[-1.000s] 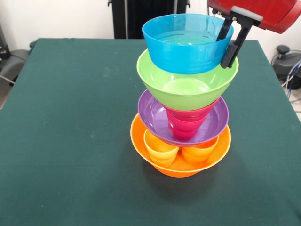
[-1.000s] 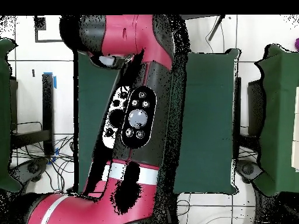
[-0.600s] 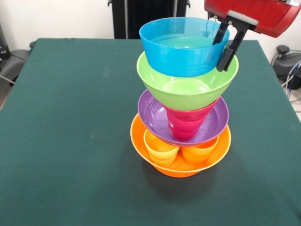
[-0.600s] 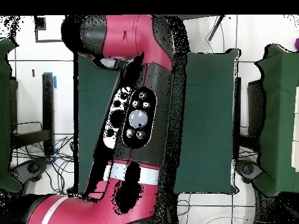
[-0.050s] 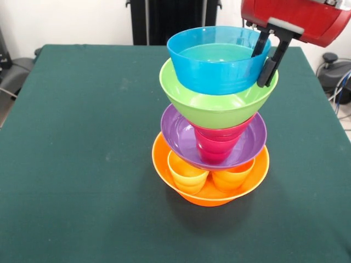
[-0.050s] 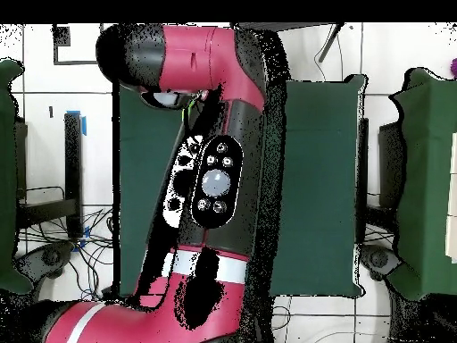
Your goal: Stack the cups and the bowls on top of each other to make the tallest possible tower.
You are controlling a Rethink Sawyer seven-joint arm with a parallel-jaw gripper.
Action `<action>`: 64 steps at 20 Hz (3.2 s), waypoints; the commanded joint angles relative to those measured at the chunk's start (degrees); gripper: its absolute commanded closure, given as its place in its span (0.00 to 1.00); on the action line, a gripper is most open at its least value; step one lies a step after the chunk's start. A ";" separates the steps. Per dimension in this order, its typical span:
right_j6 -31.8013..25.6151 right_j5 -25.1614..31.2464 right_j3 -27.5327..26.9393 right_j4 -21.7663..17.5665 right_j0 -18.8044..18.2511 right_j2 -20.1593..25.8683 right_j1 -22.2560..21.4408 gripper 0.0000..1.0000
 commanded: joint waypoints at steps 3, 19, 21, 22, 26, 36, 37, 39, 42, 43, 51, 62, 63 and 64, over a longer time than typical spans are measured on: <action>-14.72 -3.16 10.41 -5.49 -1.70 7.99 -1.58 1.00; -12.59 -5.54 14.37 -8.38 -1.89 10.47 -3.50 1.00; -12.35 -5.64 14.76 -8.30 -1.81 10.73 -3.67 1.00; -12.23 -5.57 14.88 -8.33 -1.74 10.79 -3.75 1.00; -11.76 -5.44 15.69 -8.52 -1.42 10.81 -4.29 1.00; -10.55 -6.03 16.15 -8.22 -1.59 12.05 -4.11 1.00; -10.44 -6.04 16.11 -8.25 -1.60 12.17 -4.09 1.00; -10.20 -6.08 15.99 -8.28 -1.66 12.44 -4.02 1.00; -10.02 -5.58 14.70 -8.51 -1.83 12.90 -3.39 1.00; -9.95 -5.71 14.80 -8.50 -1.89 13.10 -3.38 1.00; -9.15 -7.73 17.01 -9.26 -1.75 13.08 -4.29 1.00; -10.73 -9.11 17.03 -9.72 -2.29 13.63 -4.56 0.00; -10.24 -8.57 16.77 -9.72 -2.13 13.39 -4.44 0.00; -9.64 -7.84 16.44 -9.93 -1.82 12.93 -4.32 0.00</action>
